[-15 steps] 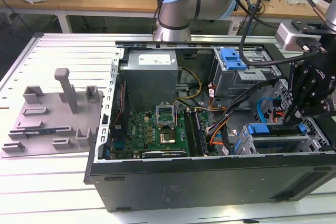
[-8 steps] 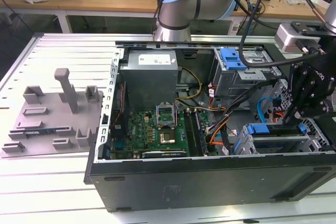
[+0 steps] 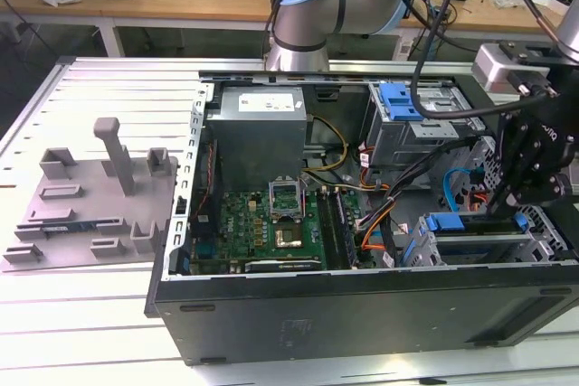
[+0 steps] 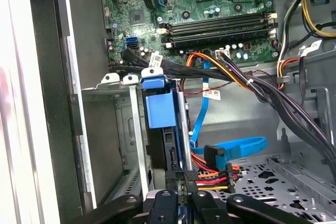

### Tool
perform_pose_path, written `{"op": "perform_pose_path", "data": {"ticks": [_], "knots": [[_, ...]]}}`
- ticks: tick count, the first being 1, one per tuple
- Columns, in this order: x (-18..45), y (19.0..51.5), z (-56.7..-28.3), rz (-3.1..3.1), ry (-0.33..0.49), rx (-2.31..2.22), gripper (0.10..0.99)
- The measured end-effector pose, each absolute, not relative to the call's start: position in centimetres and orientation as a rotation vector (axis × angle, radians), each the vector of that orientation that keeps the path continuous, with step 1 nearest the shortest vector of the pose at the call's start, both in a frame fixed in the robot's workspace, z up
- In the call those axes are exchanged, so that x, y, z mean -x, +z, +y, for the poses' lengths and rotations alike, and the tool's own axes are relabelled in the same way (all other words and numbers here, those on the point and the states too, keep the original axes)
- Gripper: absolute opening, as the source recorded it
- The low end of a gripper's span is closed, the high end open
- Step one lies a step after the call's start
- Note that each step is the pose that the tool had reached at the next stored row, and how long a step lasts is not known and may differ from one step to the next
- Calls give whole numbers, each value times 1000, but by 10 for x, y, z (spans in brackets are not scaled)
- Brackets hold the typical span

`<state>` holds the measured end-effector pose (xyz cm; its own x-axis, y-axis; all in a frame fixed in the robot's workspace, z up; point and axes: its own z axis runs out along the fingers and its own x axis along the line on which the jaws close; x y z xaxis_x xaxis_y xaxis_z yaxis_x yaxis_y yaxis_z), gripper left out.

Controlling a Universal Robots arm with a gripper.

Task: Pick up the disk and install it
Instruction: 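Insert the first disk wire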

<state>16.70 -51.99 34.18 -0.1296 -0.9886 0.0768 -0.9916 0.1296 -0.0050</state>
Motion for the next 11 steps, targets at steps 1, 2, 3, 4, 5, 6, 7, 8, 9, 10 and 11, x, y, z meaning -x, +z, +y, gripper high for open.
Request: {"op": "perform_pose_path", "data": {"ticks": [1,2,3,4,5,6,7,8,9,10,11], "knots": [[-167,341,-520,-2319,84,-2036,169],[-167,341,-520,-2320,84,-2036,169],[-167,341,-520,-2319,84,-2036,169],[-167,341,-520,-2319,84,-2036,169],[-167,340,-520,-2319,84,-2036,169],[-167,340,-520,-2320,84,-2036,169],[-167,339,-520,-2320,83,-2036,169],[-167,339,-520,-2319,84,-2036,169],[-167,338,-521,-2319,84,-2036,169],[-167,337,-522,-2319,84,-2036,169],[-167,337,-523,-2319,84,-2036,169]]}}
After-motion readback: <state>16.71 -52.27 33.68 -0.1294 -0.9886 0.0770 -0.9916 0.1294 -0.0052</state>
